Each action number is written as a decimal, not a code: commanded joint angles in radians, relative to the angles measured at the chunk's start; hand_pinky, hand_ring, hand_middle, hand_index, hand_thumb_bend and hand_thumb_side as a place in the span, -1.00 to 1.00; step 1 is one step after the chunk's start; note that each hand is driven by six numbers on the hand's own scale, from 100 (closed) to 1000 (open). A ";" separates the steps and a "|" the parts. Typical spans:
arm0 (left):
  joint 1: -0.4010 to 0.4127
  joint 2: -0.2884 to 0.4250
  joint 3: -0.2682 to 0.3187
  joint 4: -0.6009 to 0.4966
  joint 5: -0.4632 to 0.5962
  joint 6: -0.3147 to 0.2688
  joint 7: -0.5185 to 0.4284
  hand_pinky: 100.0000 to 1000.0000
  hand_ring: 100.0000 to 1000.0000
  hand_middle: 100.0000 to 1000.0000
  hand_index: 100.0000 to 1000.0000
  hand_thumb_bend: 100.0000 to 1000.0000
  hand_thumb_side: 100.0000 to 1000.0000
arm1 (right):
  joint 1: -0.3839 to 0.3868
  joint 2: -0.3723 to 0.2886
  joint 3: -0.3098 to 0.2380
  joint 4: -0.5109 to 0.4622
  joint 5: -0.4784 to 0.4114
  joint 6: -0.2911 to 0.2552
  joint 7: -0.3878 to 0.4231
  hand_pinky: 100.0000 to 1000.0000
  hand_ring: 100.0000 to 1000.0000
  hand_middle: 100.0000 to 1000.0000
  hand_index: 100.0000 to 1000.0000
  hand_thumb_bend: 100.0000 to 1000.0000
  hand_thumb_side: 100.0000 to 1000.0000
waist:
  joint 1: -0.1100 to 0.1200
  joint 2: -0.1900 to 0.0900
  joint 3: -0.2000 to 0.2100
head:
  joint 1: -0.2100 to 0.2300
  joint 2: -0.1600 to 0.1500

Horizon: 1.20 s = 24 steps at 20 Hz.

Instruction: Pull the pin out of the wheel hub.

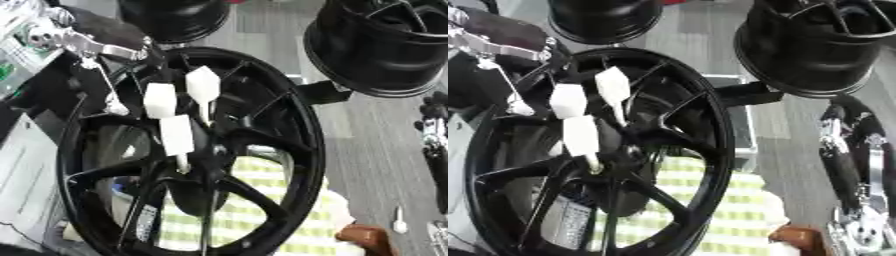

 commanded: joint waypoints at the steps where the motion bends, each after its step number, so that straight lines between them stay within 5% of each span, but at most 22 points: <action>1: -0.025 0.009 0.024 0.005 -0.020 -0.088 -0.093 0.46 0.44 0.40 0.64 -0.27 -0.54 | -0.005 -0.004 -0.005 -0.018 -0.003 -0.004 0.000 0.50 0.64 0.51 0.65 -1.00 0.26 | 0.001 -0.020 -0.001 | -0.003 -0.003; 10: -0.032 -0.002 0.022 0.015 0.024 -0.061 -0.093 0.47 0.44 0.36 0.66 -0.15 -0.04 | -0.004 -0.002 -0.006 -0.018 -0.005 -0.001 -0.002 0.50 0.64 0.51 0.65 -1.00 0.26 | 0.001 -0.020 -0.002 | -0.003 -0.001; 24: -0.038 -0.010 0.026 0.012 0.009 -0.045 -0.093 0.44 0.40 0.28 0.61 -0.26 -0.06 | -0.004 -0.002 -0.005 -0.018 -0.007 -0.002 -0.001 0.50 0.64 0.51 0.65 -1.00 0.26 | 0.001 -0.022 -0.003 | -0.003 0.000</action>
